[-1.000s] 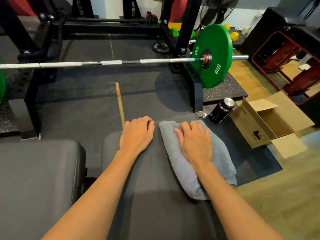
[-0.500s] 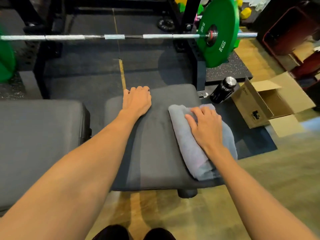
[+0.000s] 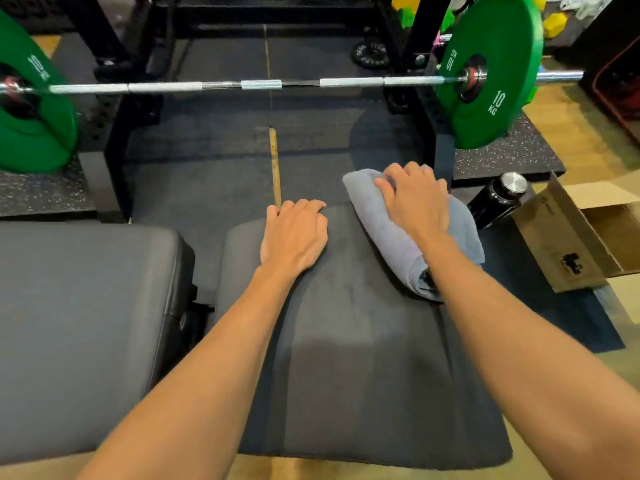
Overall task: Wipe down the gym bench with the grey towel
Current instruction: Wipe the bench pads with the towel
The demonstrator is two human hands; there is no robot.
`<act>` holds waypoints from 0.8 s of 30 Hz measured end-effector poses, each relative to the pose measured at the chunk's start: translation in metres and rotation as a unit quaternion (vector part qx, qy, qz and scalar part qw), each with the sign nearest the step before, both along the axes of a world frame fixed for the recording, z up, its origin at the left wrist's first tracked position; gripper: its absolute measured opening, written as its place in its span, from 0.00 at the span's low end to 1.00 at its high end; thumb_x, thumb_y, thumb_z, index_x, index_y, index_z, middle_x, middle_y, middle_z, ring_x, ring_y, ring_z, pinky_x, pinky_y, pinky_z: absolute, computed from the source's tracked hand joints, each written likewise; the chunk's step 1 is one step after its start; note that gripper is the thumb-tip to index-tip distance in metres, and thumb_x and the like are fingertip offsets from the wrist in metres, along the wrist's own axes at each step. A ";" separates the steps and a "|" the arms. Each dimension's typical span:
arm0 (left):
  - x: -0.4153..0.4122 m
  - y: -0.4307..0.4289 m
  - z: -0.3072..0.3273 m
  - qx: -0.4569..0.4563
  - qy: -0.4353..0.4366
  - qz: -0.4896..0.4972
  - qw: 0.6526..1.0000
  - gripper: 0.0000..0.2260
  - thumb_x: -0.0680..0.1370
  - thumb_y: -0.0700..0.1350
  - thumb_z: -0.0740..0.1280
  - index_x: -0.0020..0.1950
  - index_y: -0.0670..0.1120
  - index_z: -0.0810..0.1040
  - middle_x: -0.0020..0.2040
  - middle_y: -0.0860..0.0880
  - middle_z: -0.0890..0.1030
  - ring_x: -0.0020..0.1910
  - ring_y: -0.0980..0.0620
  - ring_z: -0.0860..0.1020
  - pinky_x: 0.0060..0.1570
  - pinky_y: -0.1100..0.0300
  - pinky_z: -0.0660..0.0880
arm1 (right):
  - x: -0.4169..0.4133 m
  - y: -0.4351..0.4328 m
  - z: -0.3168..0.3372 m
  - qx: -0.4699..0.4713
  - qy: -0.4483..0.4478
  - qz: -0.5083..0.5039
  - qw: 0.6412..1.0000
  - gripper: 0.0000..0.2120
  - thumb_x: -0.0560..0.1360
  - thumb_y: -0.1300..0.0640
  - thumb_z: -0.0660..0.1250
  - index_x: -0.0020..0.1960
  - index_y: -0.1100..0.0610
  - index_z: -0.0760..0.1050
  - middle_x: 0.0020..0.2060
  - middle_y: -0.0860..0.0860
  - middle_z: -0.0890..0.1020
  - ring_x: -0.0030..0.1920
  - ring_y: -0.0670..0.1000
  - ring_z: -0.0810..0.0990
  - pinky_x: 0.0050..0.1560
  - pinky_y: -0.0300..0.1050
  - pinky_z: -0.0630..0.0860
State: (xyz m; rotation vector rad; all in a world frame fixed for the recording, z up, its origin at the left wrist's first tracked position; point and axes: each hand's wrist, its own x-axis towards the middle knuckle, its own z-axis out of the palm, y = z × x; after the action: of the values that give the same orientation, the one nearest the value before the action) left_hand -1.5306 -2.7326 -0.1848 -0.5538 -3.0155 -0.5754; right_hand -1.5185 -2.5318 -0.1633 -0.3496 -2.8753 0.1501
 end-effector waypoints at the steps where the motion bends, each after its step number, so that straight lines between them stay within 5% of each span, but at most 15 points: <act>1: 0.000 -0.001 0.003 0.002 -0.005 -0.004 1.000 0.20 0.79 0.44 0.51 0.67 0.49 0.73 0.61 0.46 0.79 0.54 0.45 0.74 0.59 0.49 0.64 | -0.001 -0.001 0.001 0.006 0.005 -0.002 1.000 0.16 0.81 0.45 0.54 0.55 0.54 0.75 0.50 0.56 0.78 0.54 0.60 0.72 0.48 0.55 0.65; 14: 0.027 -0.063 0.019 0.011 -0.030 0.044 0.999 0.18 0.82 0.48 0.51 0.68 0.48 0.72 0.65 0.46 0.76 0.62 0.44 0.72 0.64 0.47 0.61 | 0.209 -0.119 0.005 0.011 -0.006 -0.014 1.000 0.15 0.80 0.45 0.55 0.52 0.51 0.76 0.44 0.52 0.77 0.42 0.55 0.72 0.41 0.52 0.66; 18: 0.022 -0.063 0.018 0.087 -0.034 0.040 0.995 0.15 0.80 0.48 0.51 0.49 0.47 0.76 0.49 0.48 0.80 0.52 0.44 0.74 0.58 0.49 0.63 | 0.142 -0.117 0.000 0.024 0.020 -0.015 0.999 0.14 0.79 0.46 0.56 0.47 0.53 0.76 0.41 0.54 0.77 0.41 0.58 0.74 0.40 0.53 0.64; 24: 0.015 -0.069 0.011 0.181 -0.027 0.038 0.982 0.18 0.79 0.47 0.50 0.50 0.45 0.79 0.47 0.47 0.81 0.49 0.46 0.73 0.48 0.57 0.56 | -0.001 -0.117 -0.003 0.028 0.020 0.012 0.999 0.14 0.80 0.46 0.55 0.52 0.54 0.75 0.48 0.55 0.78 0.49 0.58 0.74 0.47 0.55 0.65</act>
State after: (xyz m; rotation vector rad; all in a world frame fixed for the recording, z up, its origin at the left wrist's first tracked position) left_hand -1.5155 -2.8020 -0.1741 -0.4041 -2.8575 -1.1142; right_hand -1.5199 -2.6485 -0.1667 -0.2995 -2.8381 0.0794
